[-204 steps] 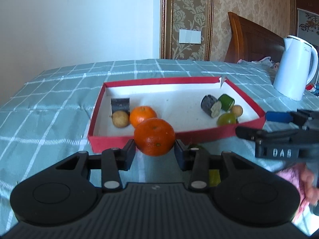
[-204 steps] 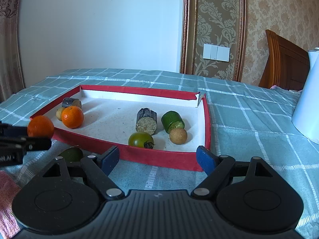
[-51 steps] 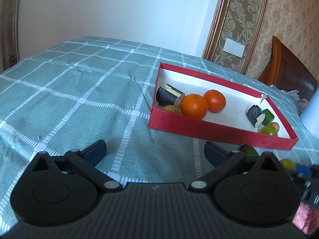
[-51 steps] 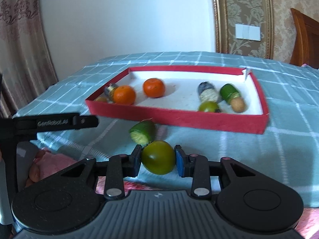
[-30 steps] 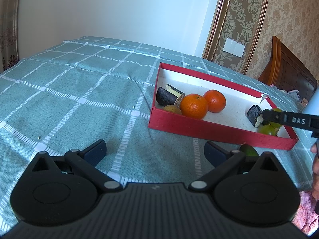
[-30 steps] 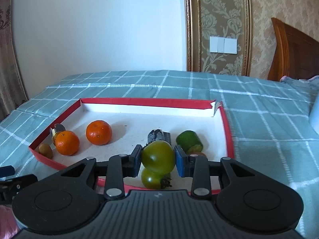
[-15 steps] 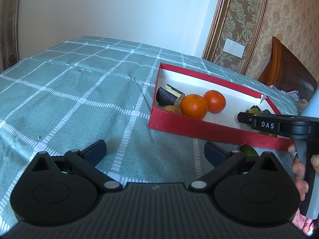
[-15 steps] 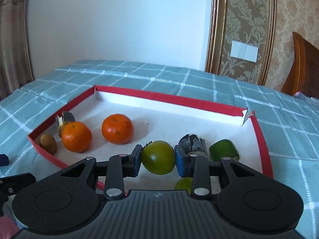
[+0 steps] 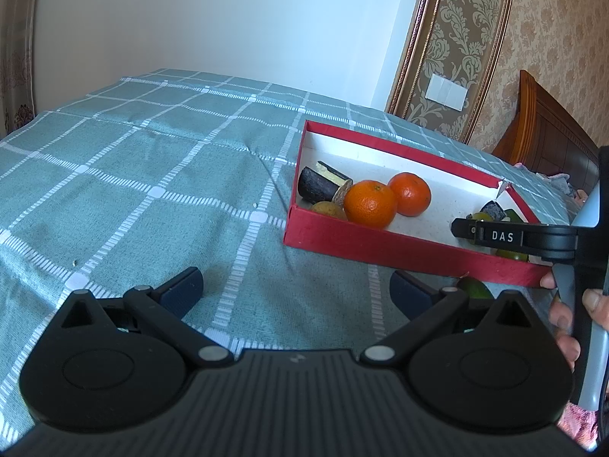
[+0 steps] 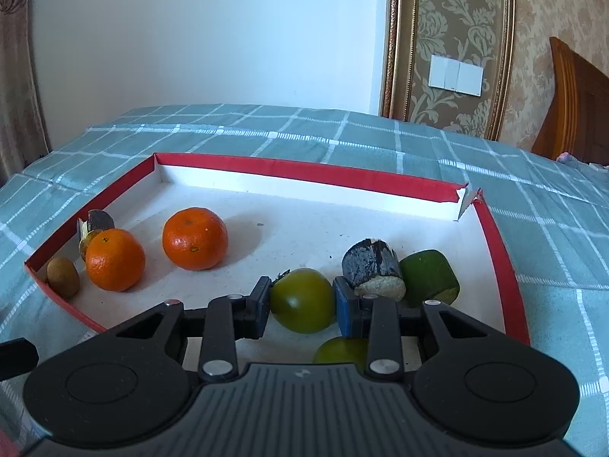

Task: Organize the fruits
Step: 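Carry the green tomato into the red tray and open the right gripper, then move the left gripper to the cucumber slice and close on it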

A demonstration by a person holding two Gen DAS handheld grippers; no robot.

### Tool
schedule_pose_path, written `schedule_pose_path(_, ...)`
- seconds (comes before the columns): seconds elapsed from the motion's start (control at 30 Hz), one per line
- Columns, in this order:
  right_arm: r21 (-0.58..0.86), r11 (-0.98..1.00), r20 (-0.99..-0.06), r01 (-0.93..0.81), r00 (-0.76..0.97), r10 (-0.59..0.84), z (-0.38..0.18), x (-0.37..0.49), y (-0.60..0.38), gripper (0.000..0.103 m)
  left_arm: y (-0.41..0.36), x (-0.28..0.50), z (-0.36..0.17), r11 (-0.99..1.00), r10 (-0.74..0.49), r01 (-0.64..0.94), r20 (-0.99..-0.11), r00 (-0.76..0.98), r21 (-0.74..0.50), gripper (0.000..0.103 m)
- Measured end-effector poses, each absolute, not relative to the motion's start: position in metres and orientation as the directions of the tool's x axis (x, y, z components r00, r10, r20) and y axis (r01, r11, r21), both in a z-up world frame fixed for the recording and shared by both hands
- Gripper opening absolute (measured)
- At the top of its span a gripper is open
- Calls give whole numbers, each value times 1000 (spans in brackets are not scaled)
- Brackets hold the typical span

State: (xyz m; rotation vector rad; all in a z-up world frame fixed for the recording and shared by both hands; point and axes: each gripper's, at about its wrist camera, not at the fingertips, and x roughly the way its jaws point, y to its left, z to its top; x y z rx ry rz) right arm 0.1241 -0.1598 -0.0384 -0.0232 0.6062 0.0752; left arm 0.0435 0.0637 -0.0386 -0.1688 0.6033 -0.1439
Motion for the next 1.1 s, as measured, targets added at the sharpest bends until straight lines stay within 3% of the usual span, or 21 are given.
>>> schedule_pose_path(0.37, -16, 996, -570, -86, 819, 62, -38, 120, -157, 37, 64, 44, -39, 976, -184, 85, -551, 814, -199, 103)
schedule_pose_path(0.63, 4, 995, -561, -102, 823, 87, -36, 113, -159, 50, 63, 44, -39, 976, -183, 85, -551, 814, -199, 103)
schedule_pose_path(0.87, 11, 996, -553, -92, 829, 83, -35, 109, -163, 55, 63, 44, -39, 976, -183, 85, -551, 814, -199, 103)
schedule_pose_path(0.93, 9, 996, -546, -89, 834, 80, -34, 106, -165, 62, 63, 44, -39, 976, -183, 85, -551, 814, -199, 103)
schedule_pose_path(1.1, -10, 997, -513, -77, 856, 60, -30, 91, -172, 68, 63, 44, -39, 977, -181, 85, -552, 814, -196, 103)
